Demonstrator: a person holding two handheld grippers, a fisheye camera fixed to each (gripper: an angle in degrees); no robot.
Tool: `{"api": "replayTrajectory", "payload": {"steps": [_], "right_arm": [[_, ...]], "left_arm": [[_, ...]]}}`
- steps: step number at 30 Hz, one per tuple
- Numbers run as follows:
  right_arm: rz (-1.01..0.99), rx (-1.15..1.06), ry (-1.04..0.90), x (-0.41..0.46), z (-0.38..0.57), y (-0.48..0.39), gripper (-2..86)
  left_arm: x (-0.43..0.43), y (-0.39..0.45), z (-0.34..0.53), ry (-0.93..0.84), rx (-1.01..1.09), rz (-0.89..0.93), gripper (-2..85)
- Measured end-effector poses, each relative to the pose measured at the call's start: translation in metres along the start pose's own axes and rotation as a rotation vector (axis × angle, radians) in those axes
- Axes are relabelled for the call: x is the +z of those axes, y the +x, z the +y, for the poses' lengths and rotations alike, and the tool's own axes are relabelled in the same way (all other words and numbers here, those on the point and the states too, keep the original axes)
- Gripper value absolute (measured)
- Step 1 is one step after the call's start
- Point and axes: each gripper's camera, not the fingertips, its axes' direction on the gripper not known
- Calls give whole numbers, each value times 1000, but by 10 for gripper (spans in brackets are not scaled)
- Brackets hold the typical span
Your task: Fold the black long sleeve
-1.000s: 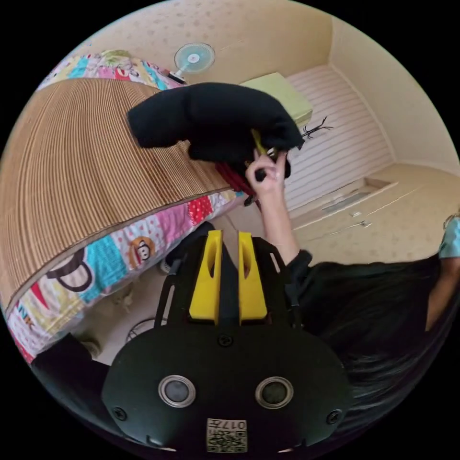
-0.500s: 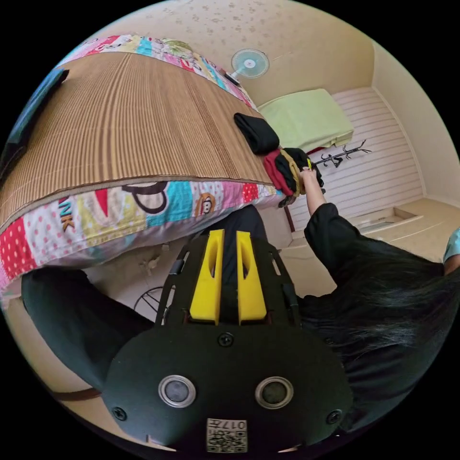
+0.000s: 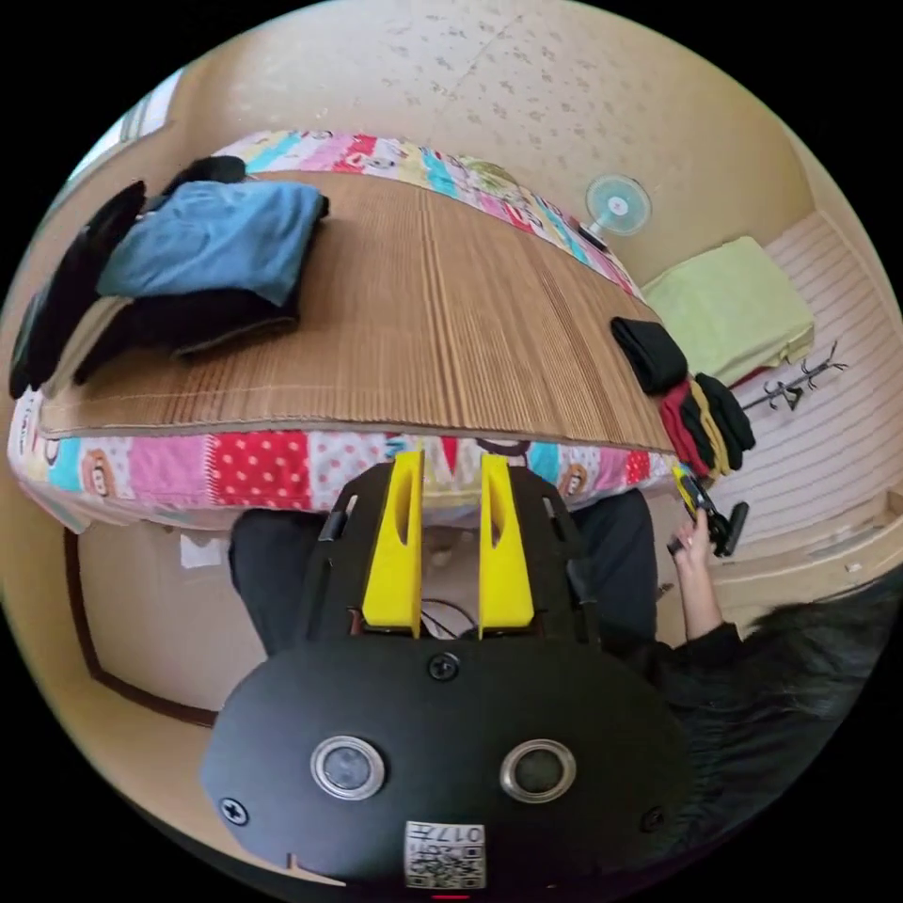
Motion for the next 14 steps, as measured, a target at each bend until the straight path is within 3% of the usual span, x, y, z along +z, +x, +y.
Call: {"api": "replayTrajectory", "payload": {"steps": [4,8,14], "right_arm": [[37,-24,-49,-9,-7,-15,4],[2,16,5,-29,-18,-20,5],[-50,81,-53,-6,4,-30,4]], "left_arm": [[-32,-43,-55,163,-43,-68,100],[-34,-78,-145,211,-57,-233,100],[34,-133,-231,-19,-270,-267,69]]}}
